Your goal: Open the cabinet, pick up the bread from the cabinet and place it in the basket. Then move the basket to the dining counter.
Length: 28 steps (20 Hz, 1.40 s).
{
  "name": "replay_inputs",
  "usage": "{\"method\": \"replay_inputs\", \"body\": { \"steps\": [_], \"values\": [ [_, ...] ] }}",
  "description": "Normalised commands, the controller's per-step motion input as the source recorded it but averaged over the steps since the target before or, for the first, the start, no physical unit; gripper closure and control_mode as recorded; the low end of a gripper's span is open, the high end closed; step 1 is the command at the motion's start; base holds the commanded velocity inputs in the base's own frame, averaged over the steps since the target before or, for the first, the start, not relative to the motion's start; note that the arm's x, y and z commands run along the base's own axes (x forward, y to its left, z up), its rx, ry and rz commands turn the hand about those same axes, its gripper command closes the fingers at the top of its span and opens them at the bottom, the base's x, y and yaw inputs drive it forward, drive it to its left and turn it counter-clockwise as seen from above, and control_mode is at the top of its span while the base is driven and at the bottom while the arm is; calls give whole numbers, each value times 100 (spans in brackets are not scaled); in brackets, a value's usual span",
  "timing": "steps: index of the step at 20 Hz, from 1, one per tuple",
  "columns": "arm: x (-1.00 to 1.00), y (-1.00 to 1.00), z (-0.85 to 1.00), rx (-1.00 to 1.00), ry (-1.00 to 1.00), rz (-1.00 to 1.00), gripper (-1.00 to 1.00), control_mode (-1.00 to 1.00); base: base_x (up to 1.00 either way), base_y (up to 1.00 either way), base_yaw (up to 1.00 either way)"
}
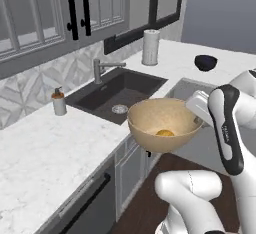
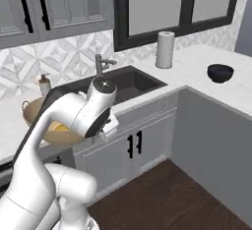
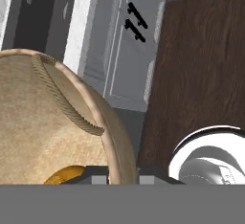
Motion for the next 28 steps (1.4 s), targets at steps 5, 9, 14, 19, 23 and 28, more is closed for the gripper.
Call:
{"method": "replay_inputs", "body": {
  "steps": [5,9,14,19,23,28],
  "values": [
    [0,0,0,0,0,0,100,100,0,-32,-93],
    [0,0,0,0,0,0,100,100,12,-62,-81],
    [0,0,0,0,0,0,100,100,79,-100,-42],
    [0,0,0,0,0,0,100,100,100,-94,-14],
    [0,0,0,0,0,0,100,100,99,-98,-4],
    [0,0,0,0,0,0,100,100,100,-65,-22]
  ]
}}
